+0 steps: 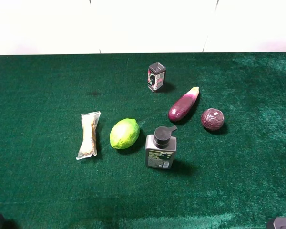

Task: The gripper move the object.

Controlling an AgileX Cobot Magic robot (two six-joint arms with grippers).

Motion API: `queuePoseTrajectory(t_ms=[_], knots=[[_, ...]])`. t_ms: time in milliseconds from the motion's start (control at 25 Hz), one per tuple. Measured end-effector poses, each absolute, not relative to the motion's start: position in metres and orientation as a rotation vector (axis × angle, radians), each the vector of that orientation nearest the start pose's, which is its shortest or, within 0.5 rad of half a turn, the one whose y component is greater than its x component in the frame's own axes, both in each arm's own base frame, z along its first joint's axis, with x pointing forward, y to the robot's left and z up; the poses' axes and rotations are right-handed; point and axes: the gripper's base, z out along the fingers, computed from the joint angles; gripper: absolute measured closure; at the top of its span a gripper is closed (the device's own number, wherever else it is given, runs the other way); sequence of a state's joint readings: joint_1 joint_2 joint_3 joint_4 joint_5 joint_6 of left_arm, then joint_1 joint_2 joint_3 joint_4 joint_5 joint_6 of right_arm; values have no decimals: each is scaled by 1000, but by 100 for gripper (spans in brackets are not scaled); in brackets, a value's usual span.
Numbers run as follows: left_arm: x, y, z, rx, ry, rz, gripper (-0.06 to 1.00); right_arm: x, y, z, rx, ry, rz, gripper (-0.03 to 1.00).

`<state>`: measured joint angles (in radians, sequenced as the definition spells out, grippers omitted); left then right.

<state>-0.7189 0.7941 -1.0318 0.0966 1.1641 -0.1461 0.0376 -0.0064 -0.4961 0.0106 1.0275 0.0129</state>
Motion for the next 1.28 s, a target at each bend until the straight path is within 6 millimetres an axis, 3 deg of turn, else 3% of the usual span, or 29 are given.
queuePoseTrajectory(t_ms=[360, 600, 920, 1280], knots=[[72, -23, 361, 403, 2320, -114, -5, -4, 1, 279, -25, 2009, 45, 27], [44, -3, 325, 203, 2322, -34, -5, -4, 1, 279, -25, 2009, 45, 27], [19, 4, 279, 15, 2227, 23, -5, -4, 1, 279, -25, 2009, 45, 27], [-6, 2, 277, -4, 2045, 33, -5, -4, 1, 279, -25, 2009, 45, 27]])
